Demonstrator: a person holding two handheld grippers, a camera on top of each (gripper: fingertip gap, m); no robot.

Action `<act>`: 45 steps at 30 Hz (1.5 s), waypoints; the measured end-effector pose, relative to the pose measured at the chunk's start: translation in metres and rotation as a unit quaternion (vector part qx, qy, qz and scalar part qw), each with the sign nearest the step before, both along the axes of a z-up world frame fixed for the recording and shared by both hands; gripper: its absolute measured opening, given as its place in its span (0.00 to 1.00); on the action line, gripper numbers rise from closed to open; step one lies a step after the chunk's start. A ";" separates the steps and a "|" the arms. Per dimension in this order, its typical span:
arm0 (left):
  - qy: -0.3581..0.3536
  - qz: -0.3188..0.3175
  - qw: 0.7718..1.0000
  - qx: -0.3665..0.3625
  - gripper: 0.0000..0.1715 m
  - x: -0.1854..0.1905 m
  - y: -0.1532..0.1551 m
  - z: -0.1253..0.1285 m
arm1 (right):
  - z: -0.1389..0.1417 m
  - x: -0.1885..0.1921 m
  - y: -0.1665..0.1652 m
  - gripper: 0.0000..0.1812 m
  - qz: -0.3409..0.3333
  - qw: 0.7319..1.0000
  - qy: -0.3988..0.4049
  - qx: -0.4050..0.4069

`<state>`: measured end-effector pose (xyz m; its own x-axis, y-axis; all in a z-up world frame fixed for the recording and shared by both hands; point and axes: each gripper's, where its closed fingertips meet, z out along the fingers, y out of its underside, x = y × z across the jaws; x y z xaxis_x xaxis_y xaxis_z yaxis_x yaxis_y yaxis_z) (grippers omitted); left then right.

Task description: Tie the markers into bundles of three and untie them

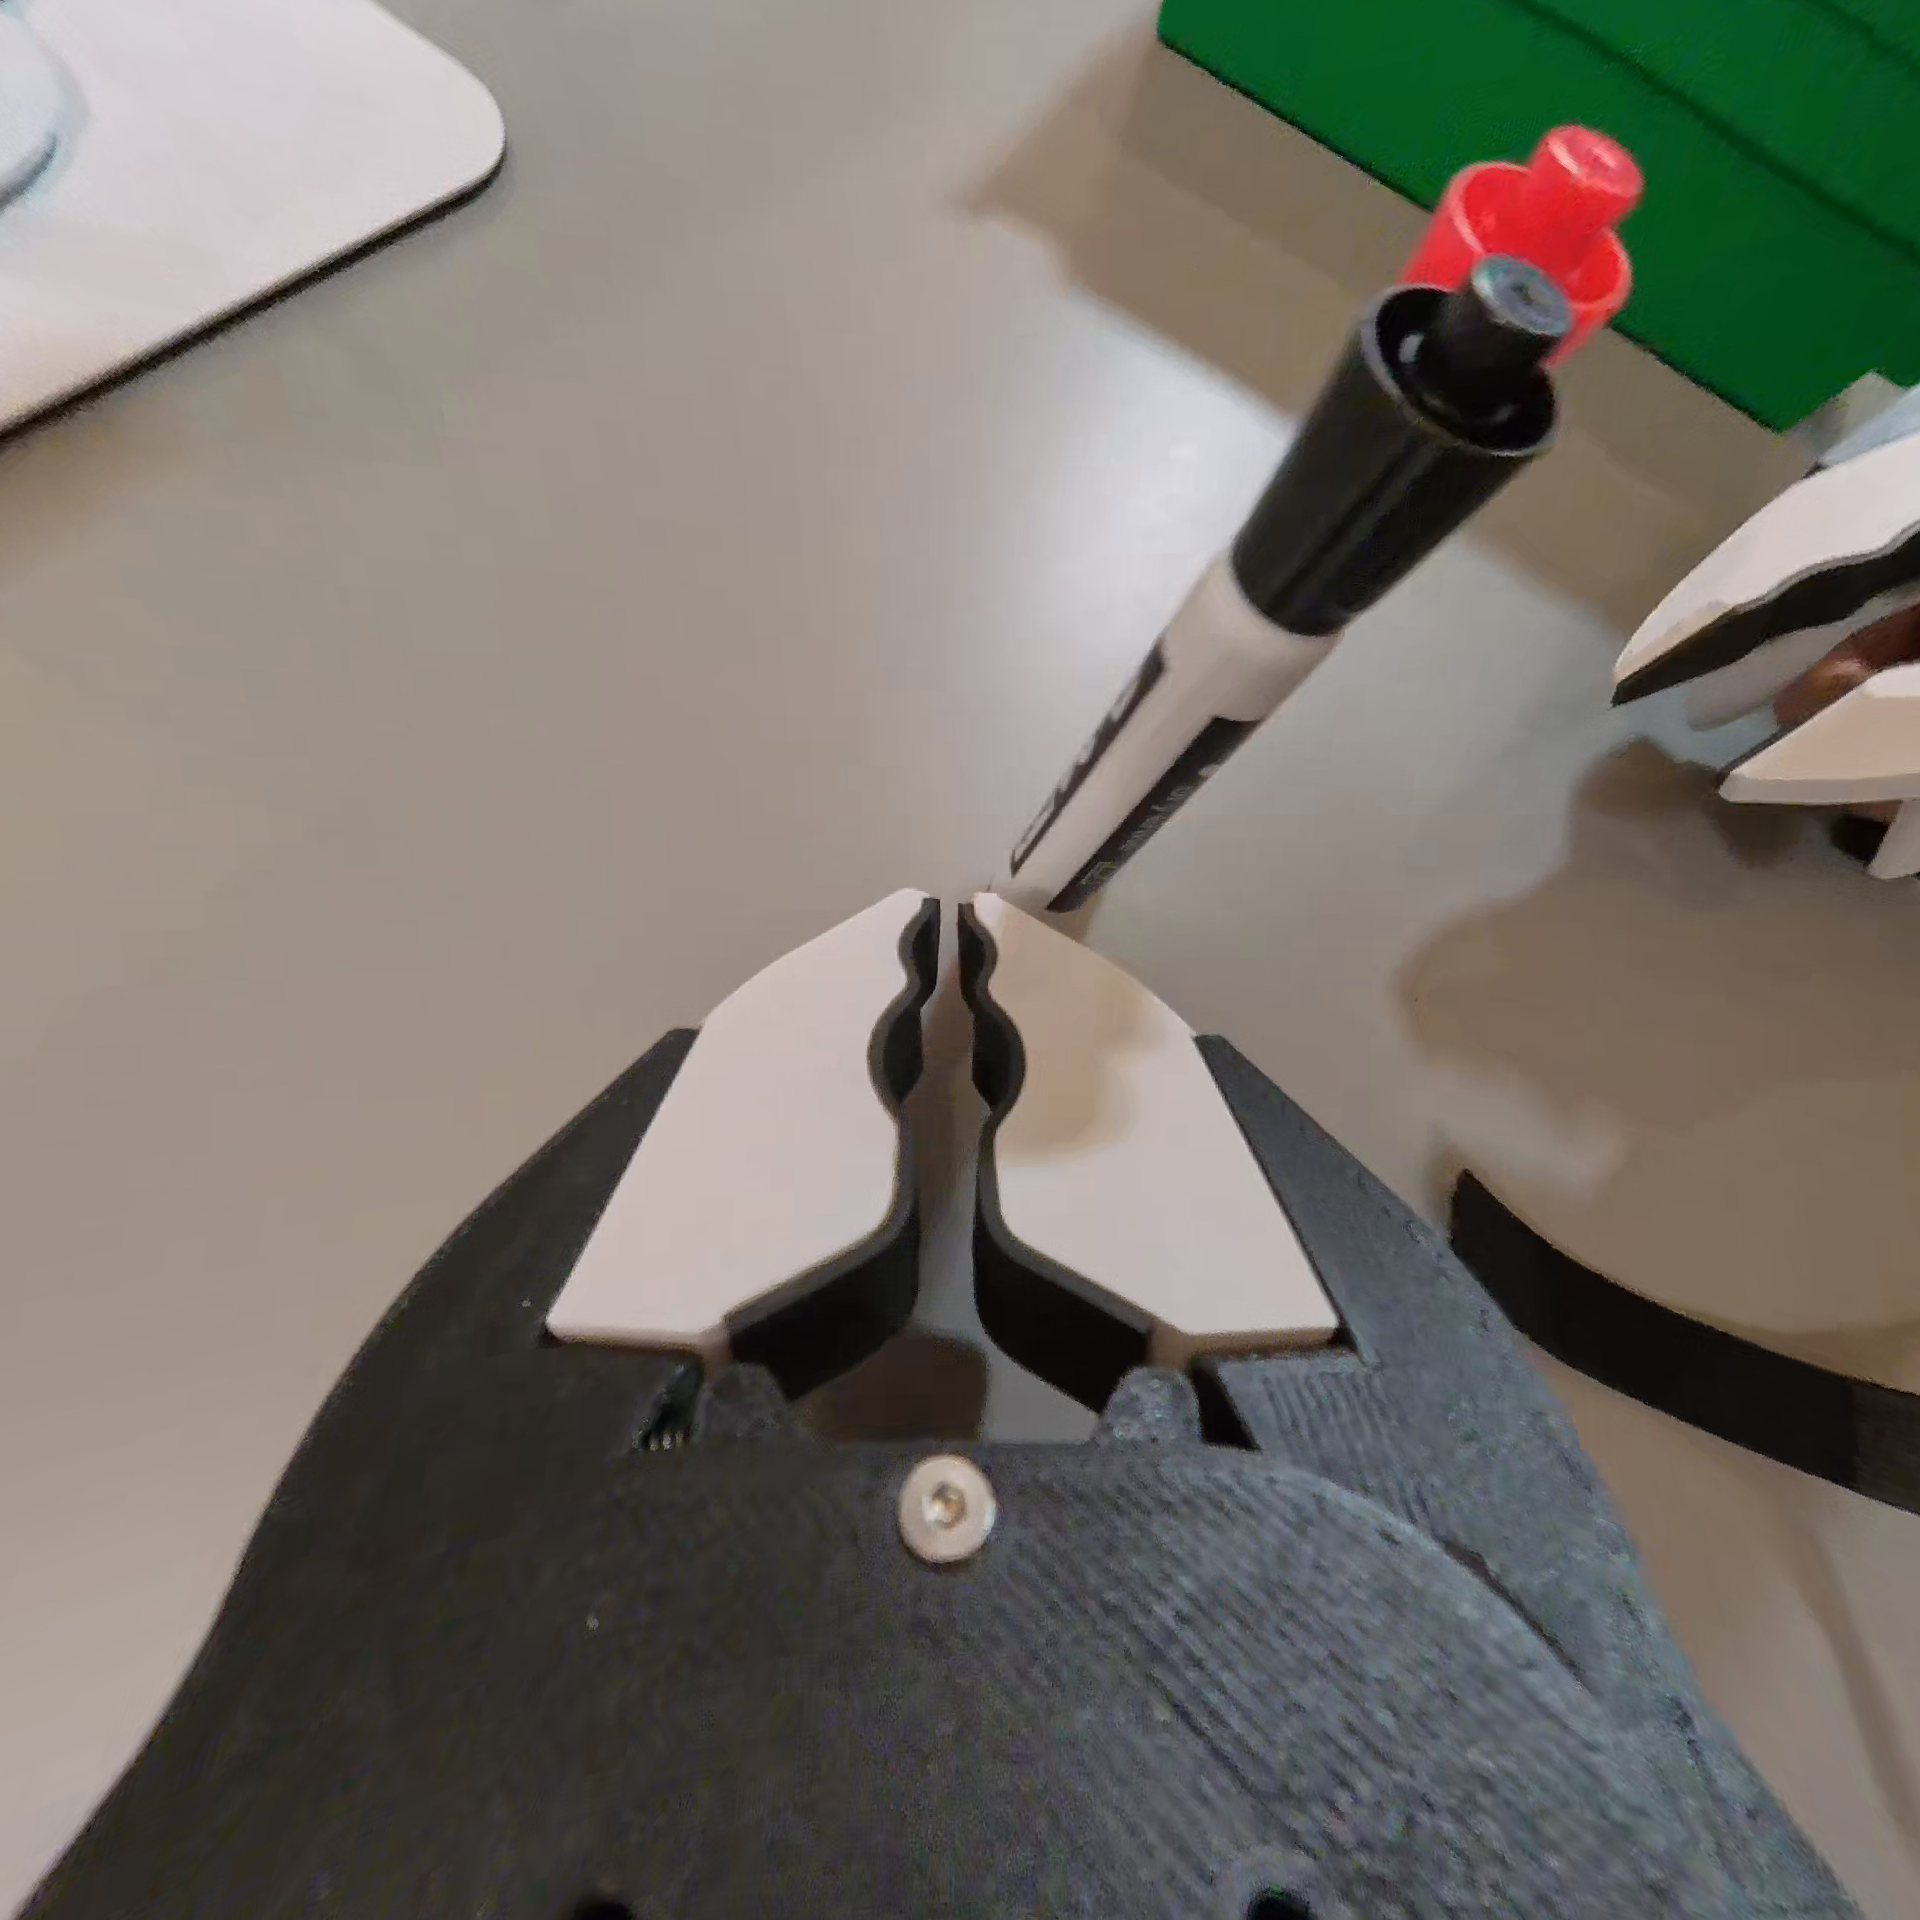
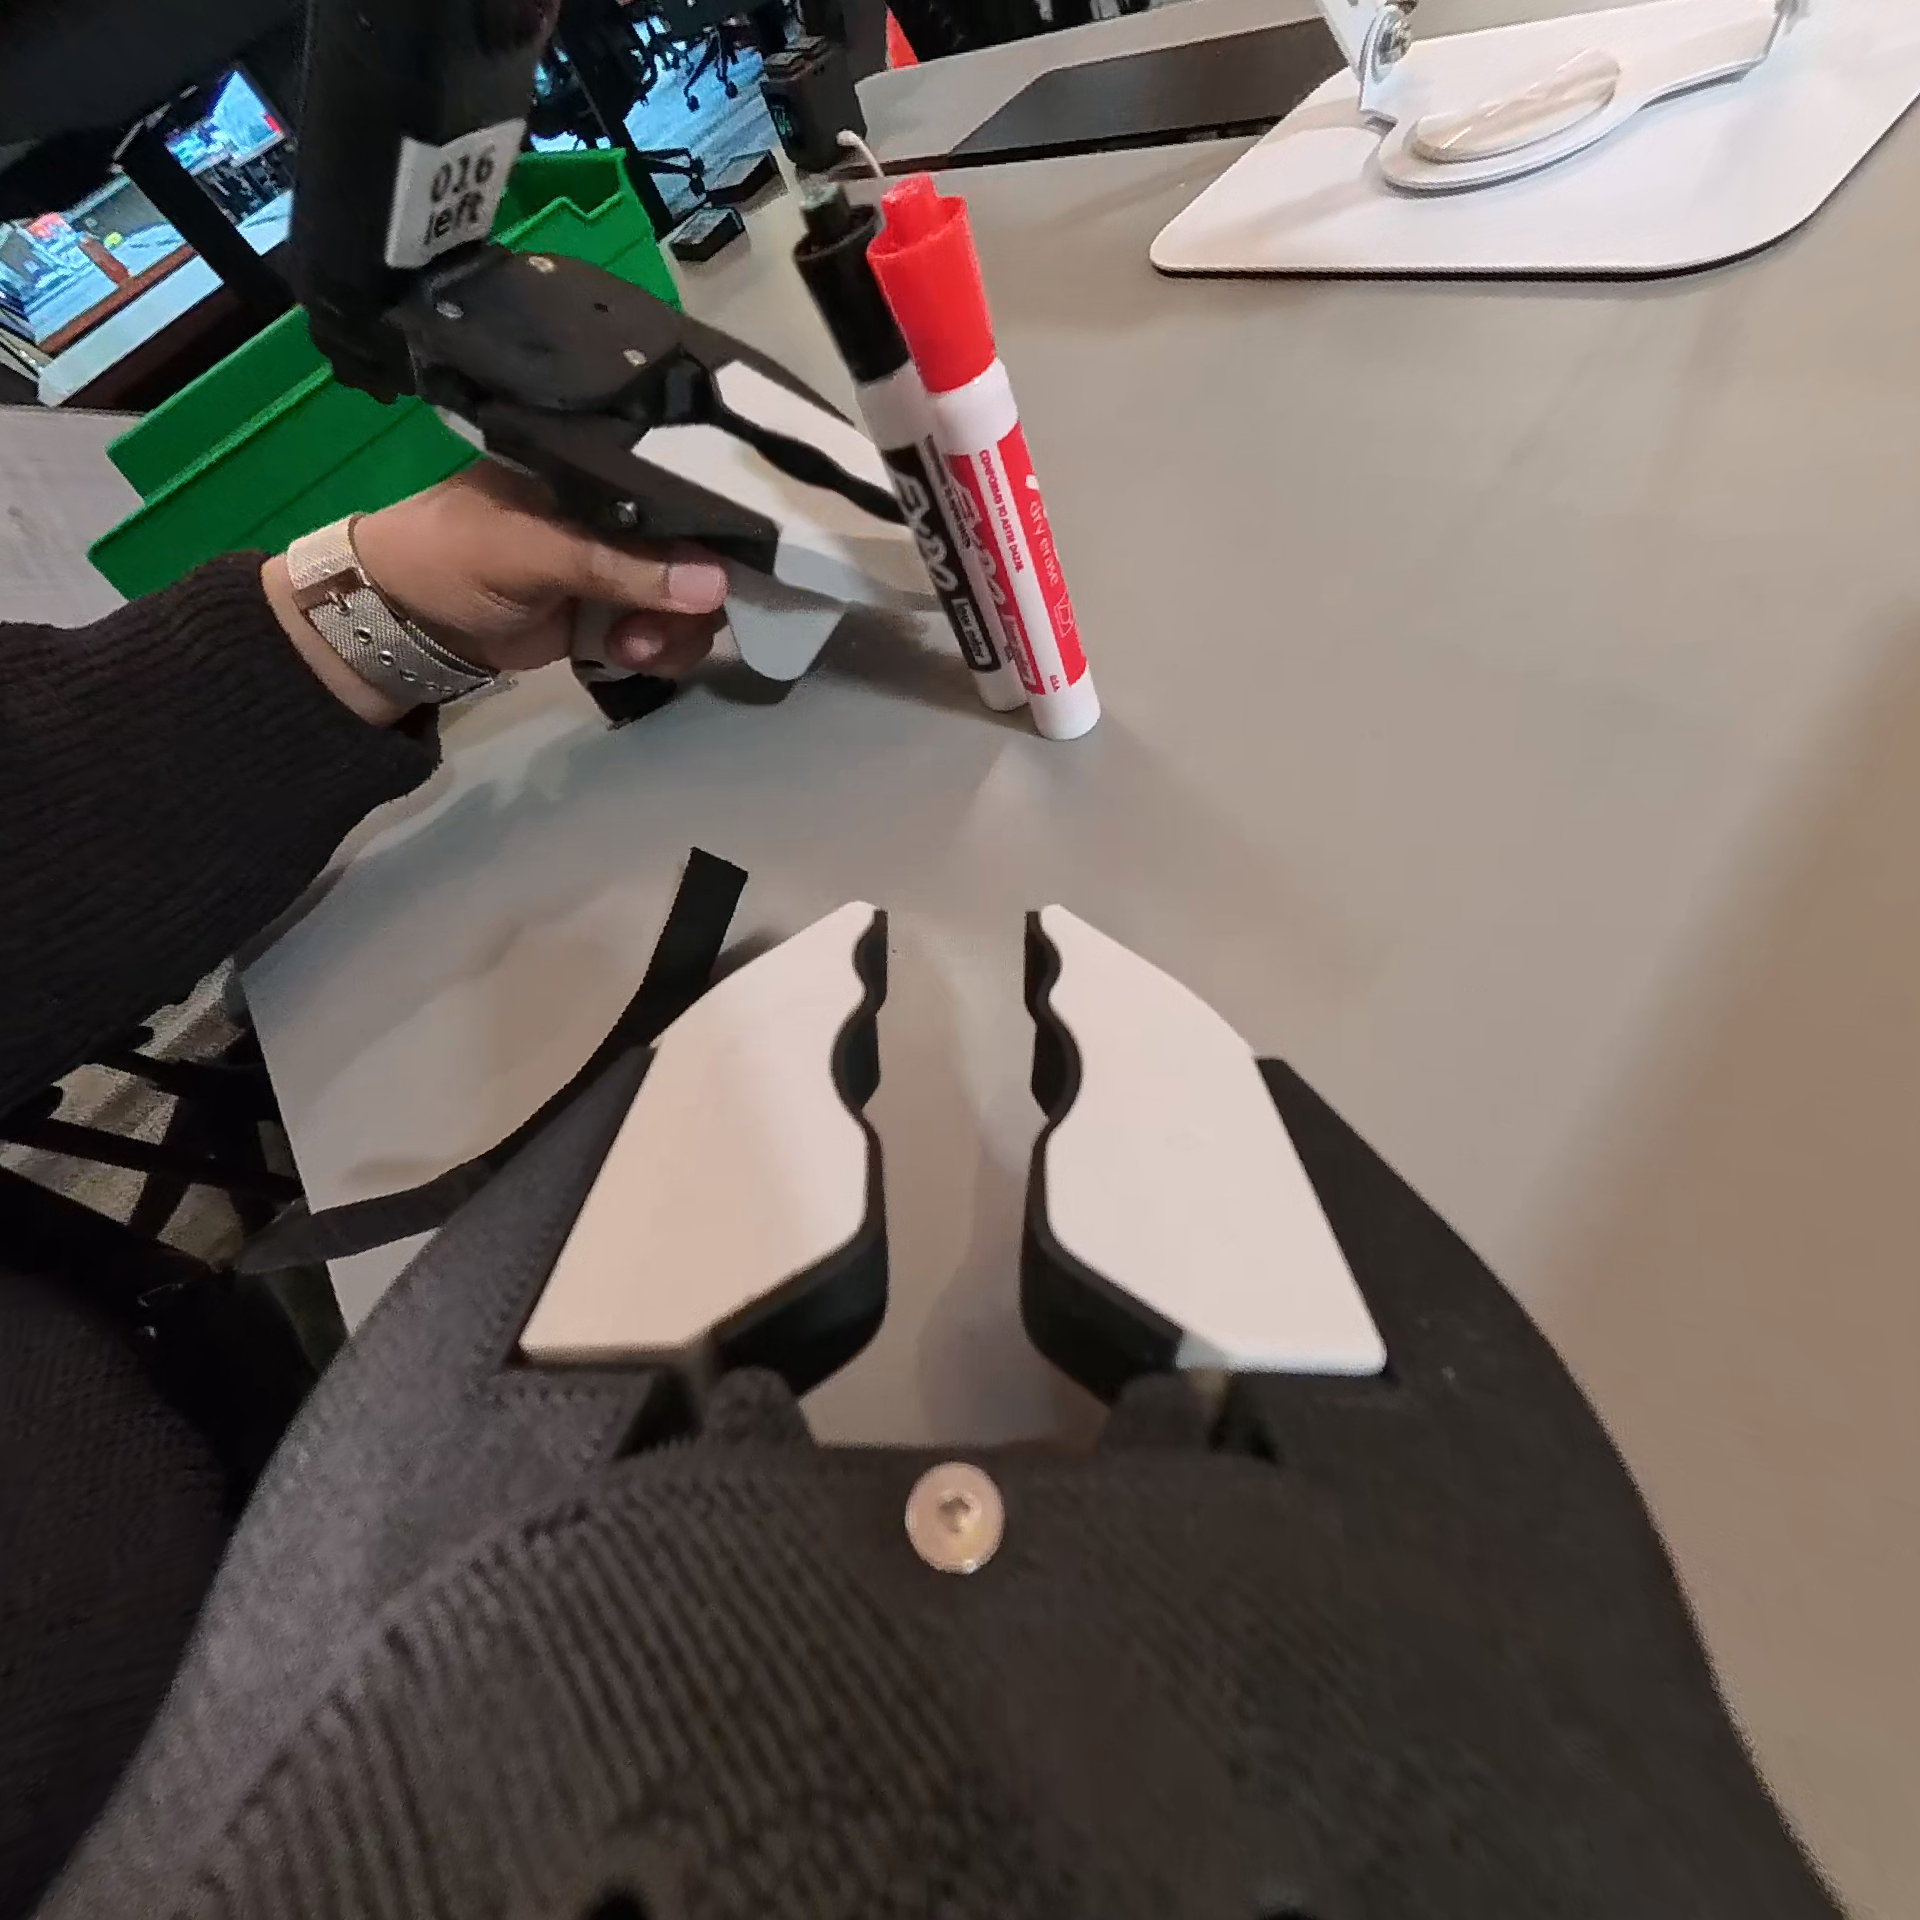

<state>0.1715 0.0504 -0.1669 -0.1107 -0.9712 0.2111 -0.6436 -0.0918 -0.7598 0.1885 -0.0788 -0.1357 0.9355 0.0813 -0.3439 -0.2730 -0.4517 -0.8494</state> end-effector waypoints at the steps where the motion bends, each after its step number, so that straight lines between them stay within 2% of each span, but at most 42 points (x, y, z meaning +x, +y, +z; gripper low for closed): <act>1: 0.000 0.007 1.000 -0.015 0.02 0.000 0.002 0.000 | 0.000 0.001 0.000 0.14 -0.001 1.000 0.004 0.000; 7: -0.012 0.059 0.995 -0.078 0.03 0.000 0.020 0.004 | 0.006 0.000 0.000 0.14 0.001 0.997 0.071 0.020; 9: -0.009 0.107 0.993 -0.058 0.07 0.000 0.035 0.002 | 0.016 0.003 0.001 0.17 -0.009 0.995 0.087 0.044; 11: -0.020 0.141 0.990 -0.020 0.09 -0.001 0.049 0.005 | 0.033 0.014 0.001 0.26 -0.046 0.992 0.072 0.089; 16: -0.007 0.146 0.988 0.056 0.11 -0.001 0.055 0.003 | 0.063 0.031 -0.007 0.27 -0.101 0.981 0.004 0.165; 22: 0.033 0.132 0.984 0.117 0.27 0.001 0.050 -0.008 | 0.055 0.032 -0.003 0.43 -0.119 0.981 -0.064 0.141; 24: 0.034 0.128 0.983 0.125 0.30 0.001 0.049 -0.009 | 0.053 0.029 -0.002 0.43 -0.116 0.981 -0.084 0.134; 26: 0.046 0.136 0.981 0.128 0.43 0.000 0.052 -0.012 | 0.053 0.027 -0.002 0.42 -0.115 0.980 -0.092 0.134; 27: 0.054 0.140 0.981 0.126 0.46 0.000 0.053 -0.014 | 0.053 0.026 -0.001 0.42 -0.115 0.980 -0.092 0.136; 29: 0.053 0.139 0.981 0.121 0.47 0.000 0.053 -0.014 | 0.050 0.026 0.000 0.43 -0.114 0.980 -0.094 0.133; 30: 0.044 0.136 0.982 0.120 0.46 0.000 0.052 -0.012 | 0.048 0.027 0.000 0.43 -0.114 0.981 -0.096 0.127; 32: 0.016 0.139 0.983 0.122 0.35 0.000 0.051 -0.003 | 0.044 0.025 -0.001 0.42 -0.104 0.984 -0.096 0.111; 35: -0.014 0.152 0.981 0.119 0.26 -0.002 0.054 0.006 | 0.037 0.005 -0.002 0.27 -0.046 0.994 -0.053 0.082; 38: -0.025 0.162 0.982 0.098 0.21 -0.003 0.057 0.009 | 0.043 -0.006 -0.001 0.19 -0.021 0.995 -0.020 0.100; 41: -0.048 0.146 0.985 0.077 0.17 -0.003 0.053 0.015 | 0.036 -0.001 -0.002 0.21 -0.024 0.996 -0.032 0.085; 44: -0.096 0.142 0.983 0.072 0.01 -0.001 0.050 0.029 | 0.038 0.000 -0.004 0.20 -0.026 0.995 -0.021 0.090; 45: -0.096 0.143 0.982 0.072 0.01 -0.001 0.050 0.029 | 0.040 -0.001 -0.004 0.19 -0.023 0.995 -0.010 0.096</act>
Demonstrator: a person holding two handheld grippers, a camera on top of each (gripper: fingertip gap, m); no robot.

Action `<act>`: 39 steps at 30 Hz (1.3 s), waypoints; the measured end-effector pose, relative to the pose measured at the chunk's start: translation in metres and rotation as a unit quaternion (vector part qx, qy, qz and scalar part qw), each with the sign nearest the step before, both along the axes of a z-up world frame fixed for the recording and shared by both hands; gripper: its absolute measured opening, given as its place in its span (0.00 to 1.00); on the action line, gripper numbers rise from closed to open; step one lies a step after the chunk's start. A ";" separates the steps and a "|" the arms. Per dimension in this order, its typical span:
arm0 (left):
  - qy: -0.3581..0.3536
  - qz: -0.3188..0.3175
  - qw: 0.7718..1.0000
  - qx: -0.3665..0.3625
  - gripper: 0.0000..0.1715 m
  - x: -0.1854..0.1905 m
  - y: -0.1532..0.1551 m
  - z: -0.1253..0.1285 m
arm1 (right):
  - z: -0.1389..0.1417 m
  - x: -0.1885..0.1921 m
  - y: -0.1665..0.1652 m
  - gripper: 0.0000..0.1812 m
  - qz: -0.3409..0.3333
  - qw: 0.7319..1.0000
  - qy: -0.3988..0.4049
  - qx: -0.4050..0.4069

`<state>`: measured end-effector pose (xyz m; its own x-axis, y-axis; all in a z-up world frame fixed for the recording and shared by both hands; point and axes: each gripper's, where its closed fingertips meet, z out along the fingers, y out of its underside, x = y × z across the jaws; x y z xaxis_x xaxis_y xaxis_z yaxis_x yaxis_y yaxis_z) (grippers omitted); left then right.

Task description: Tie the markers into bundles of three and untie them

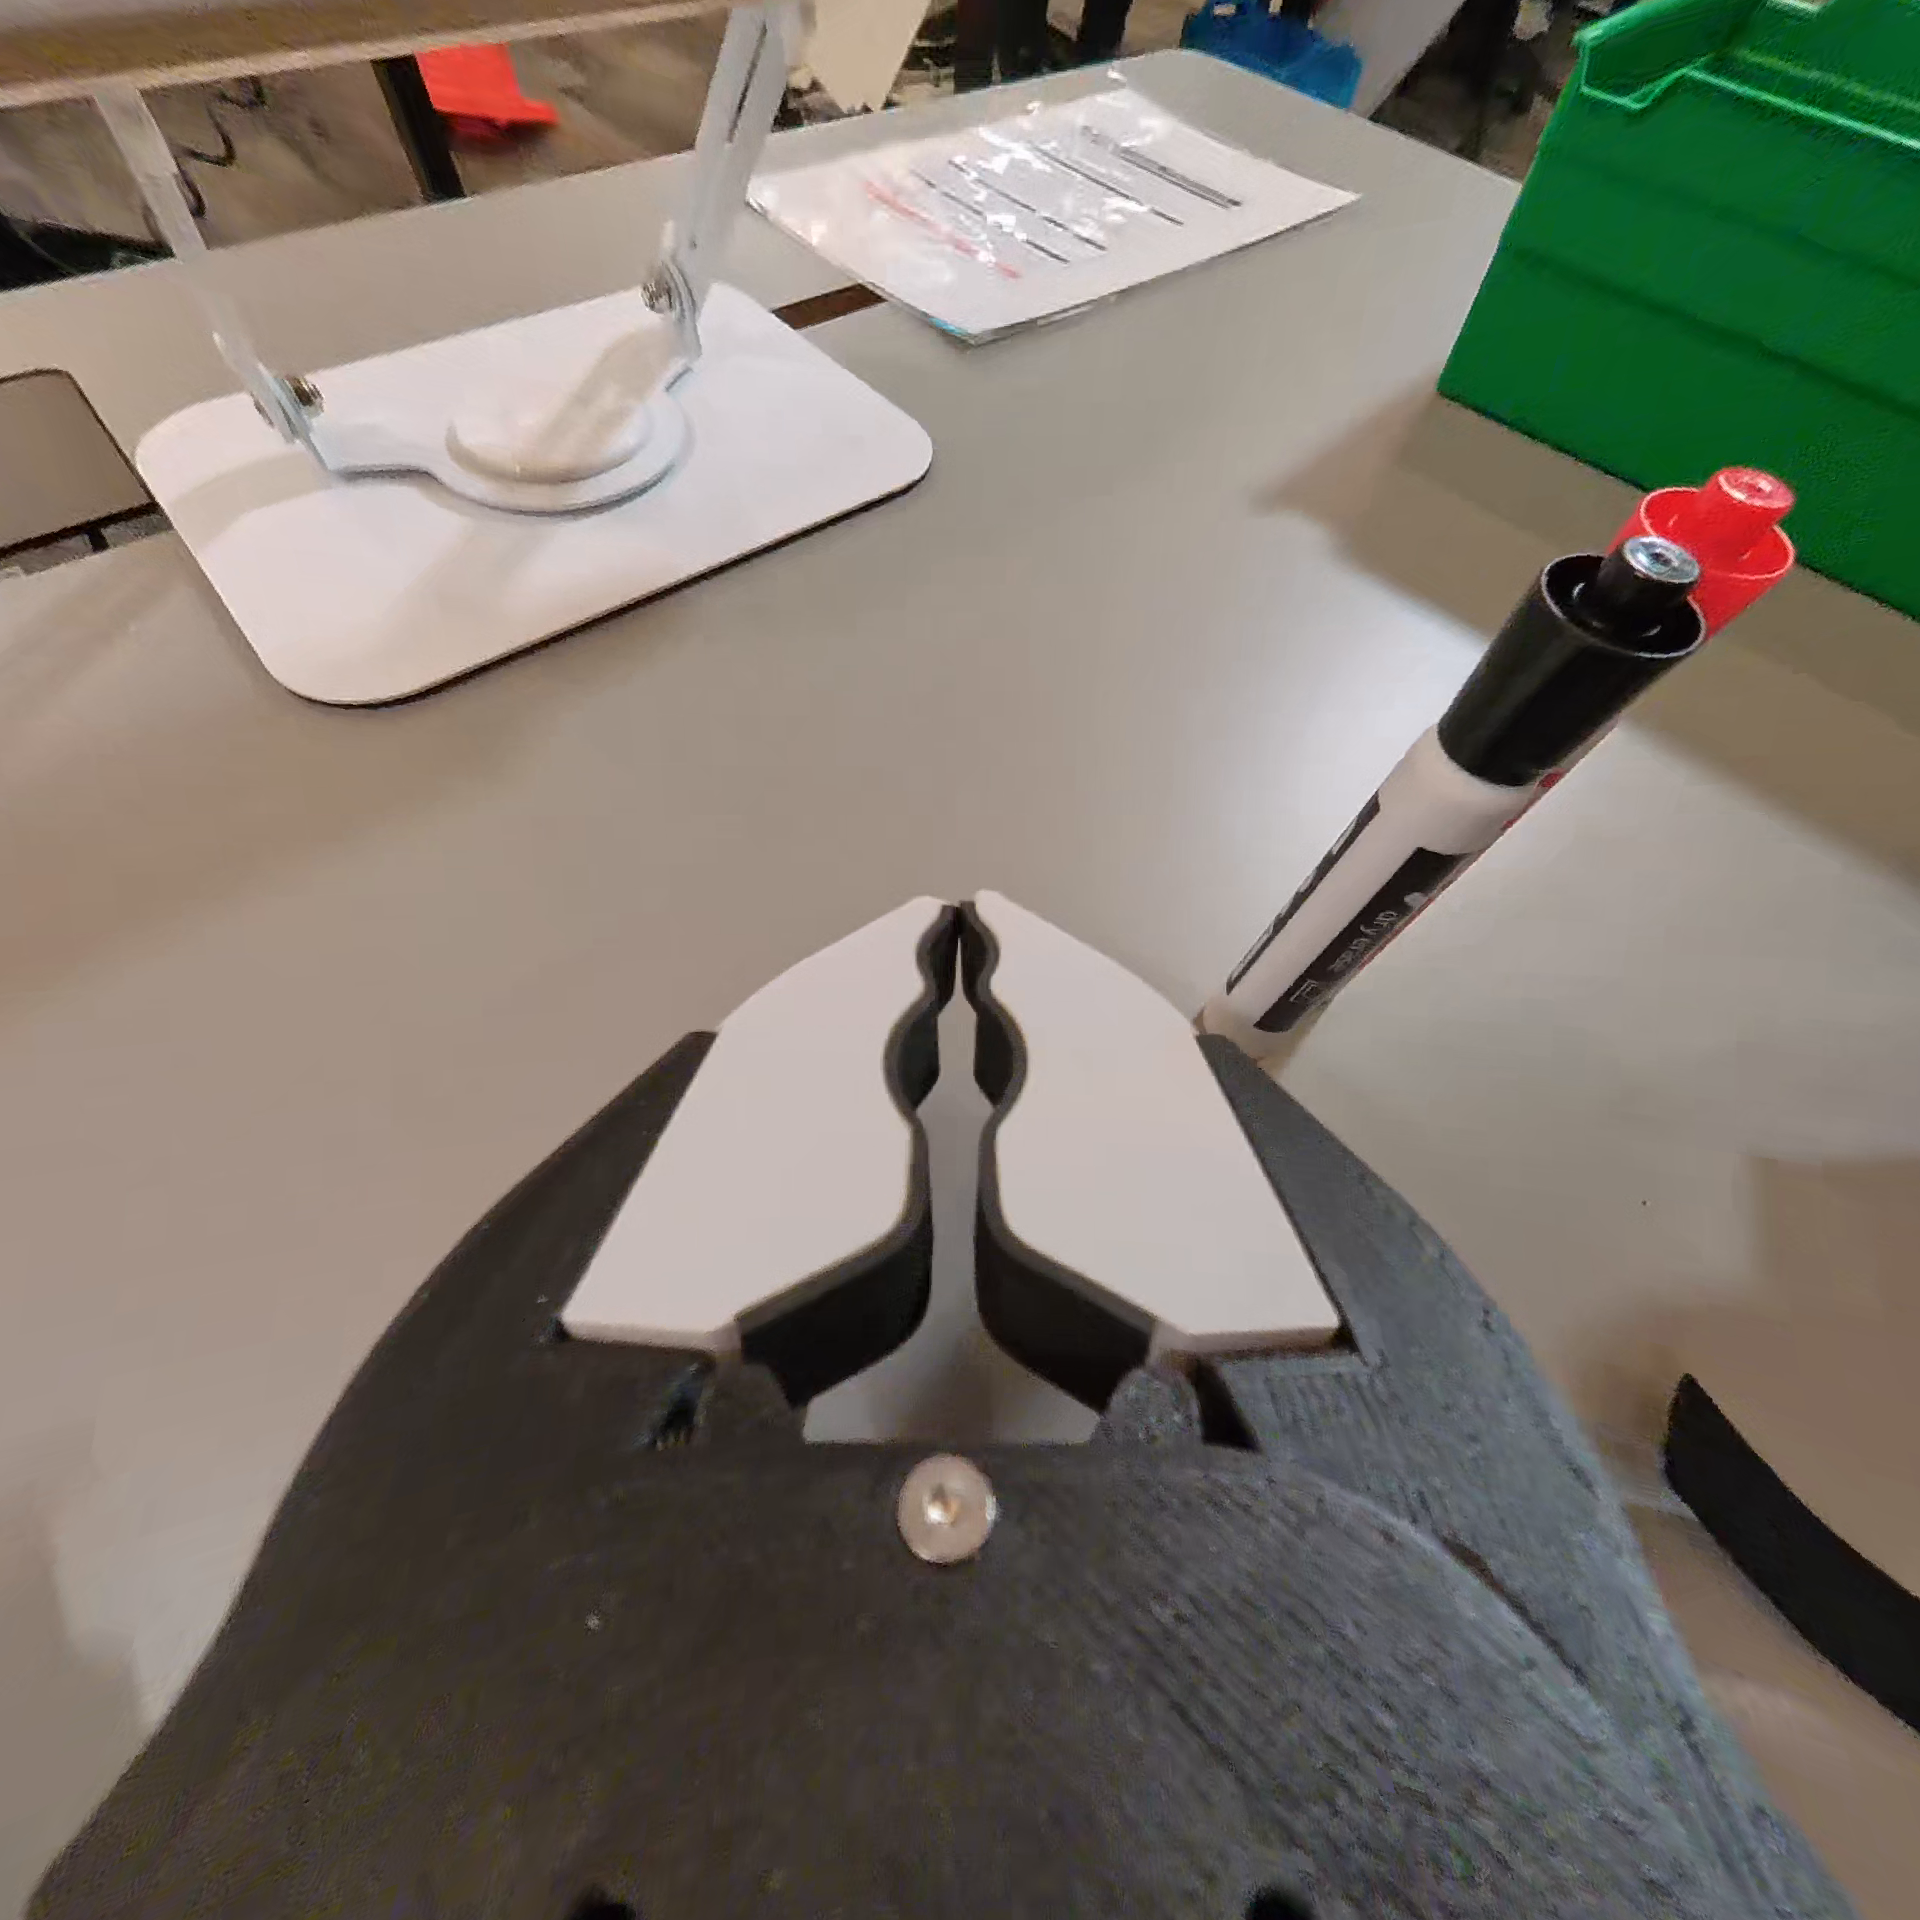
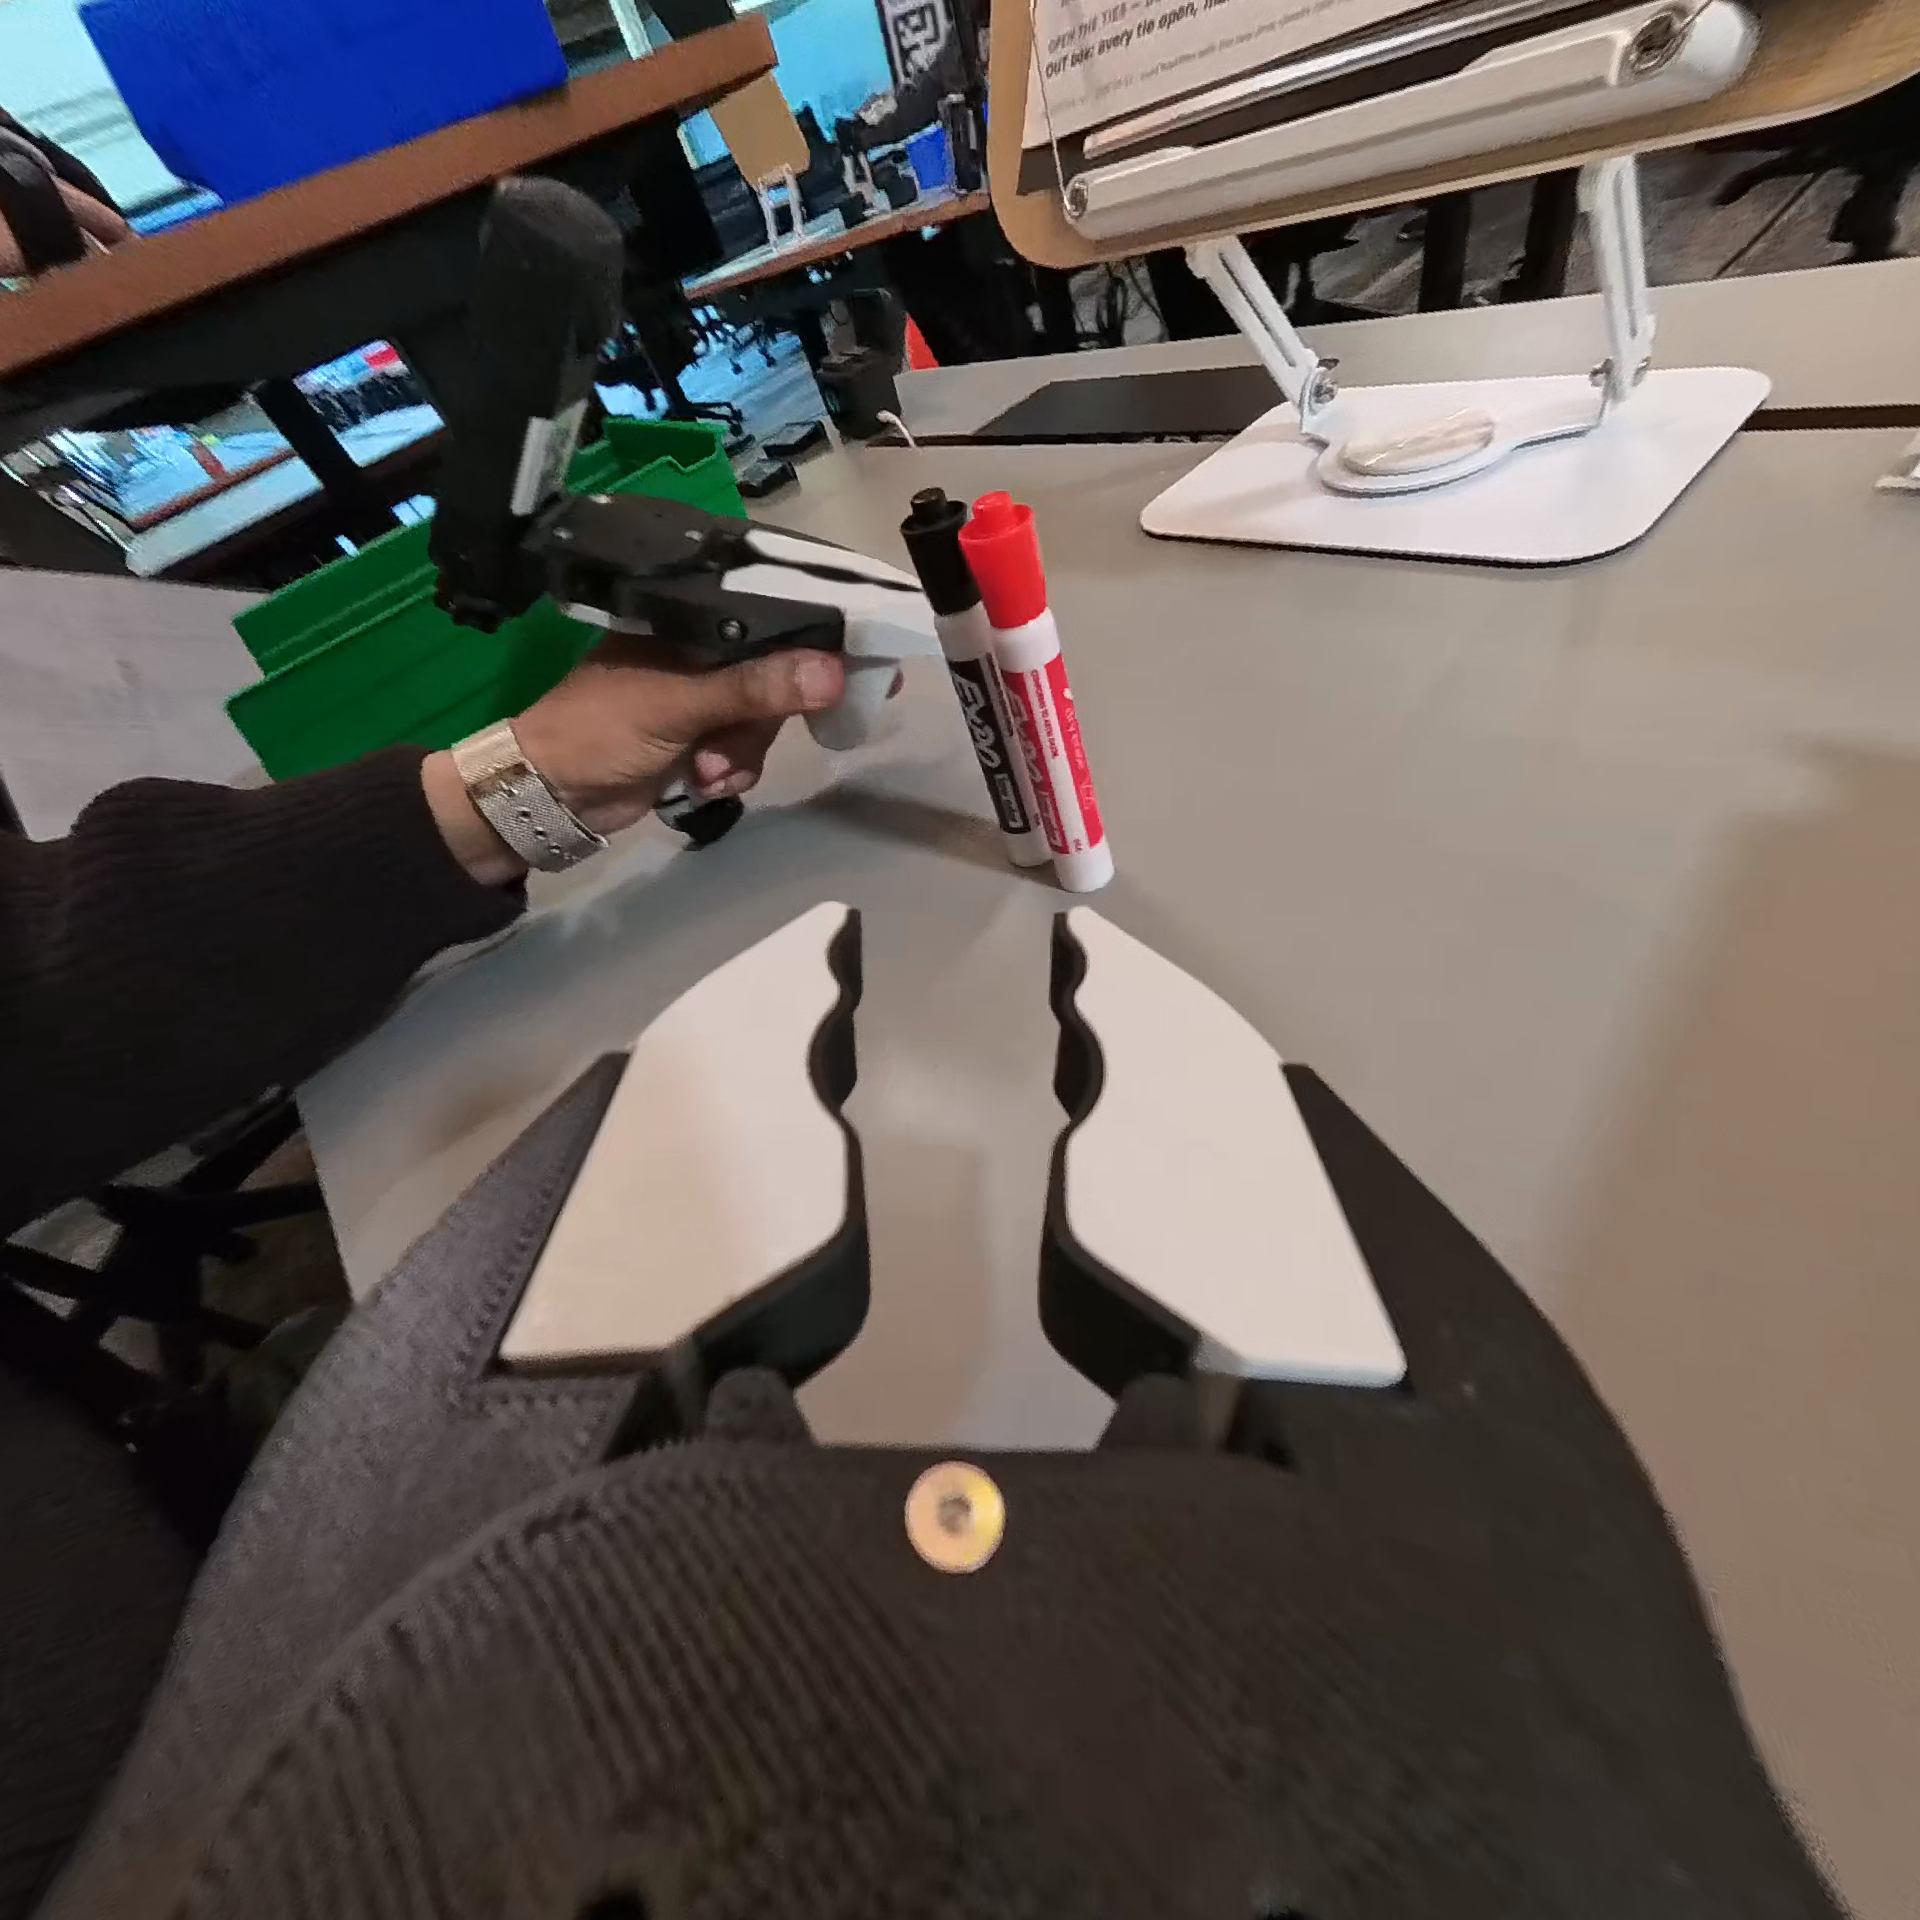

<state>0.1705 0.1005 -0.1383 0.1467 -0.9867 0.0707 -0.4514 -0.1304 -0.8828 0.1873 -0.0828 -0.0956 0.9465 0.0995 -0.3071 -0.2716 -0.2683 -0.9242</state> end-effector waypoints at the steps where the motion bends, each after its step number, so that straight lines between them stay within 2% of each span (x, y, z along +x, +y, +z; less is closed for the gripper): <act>1: 0.002 -0.001 1.000 0.000 0.01 0.000 0.000 0.000 | 0.001 -0.002 0.000 0.19 0.005 1.000 0.009 0.004; 3: -0.024 -0.013 1.000 0.011 0.01 0.002 -0.003 0.008 | -0.001 -0.005 0.002 0.18 0.014 1.000 0.014 0.001; 8: -0.111 -0.047 0.989 0.081 0.02 -0.003 -0.009 0.054 | -0.011 -0.008 0.001 0.15 0.023 0.999 0.010 -0.028; 14: -0.130 -0.081 0.985 0.073 0.00 -0.004 -0.020 0.049 | -0.018 -0.022 0.005 0.13 0.061 0.995 0.067 -0.041; 20: -0.141 -0.076 0.986 0.043 0.00 -0.004 -0.016 0.046 | -0.009 -0.018 0.003 0.10 0.051 0.996 0.074 -0.020; 26: -0.236 -0.108 0.965 0.044 0.02 -0.012 -0.032 0.080 | -0.007 -0.014 0.002 0.05 0.052 0.994 0.094 -0.011; 29: -0.232 -0.108 0.965 0.051 0.01 -0.013 -0.032 0.079 | -0.002 -0.014 0.000 0.00 0.051 0.993 0.103 0.003; 33: -0.232 -0.088 0.968 0.034 0.01 -0.012 -0.023 0.076 | -0.004 -0.014 0.001 0.00 0.053 0.994 0.094 0.000; 39: -0.192 -0.077 0.976 0.075 0.01 -0.008 -0.022 0.063 | -0.009 -0.017 0.002 0.00 0.051 0.996 0.069 -0.014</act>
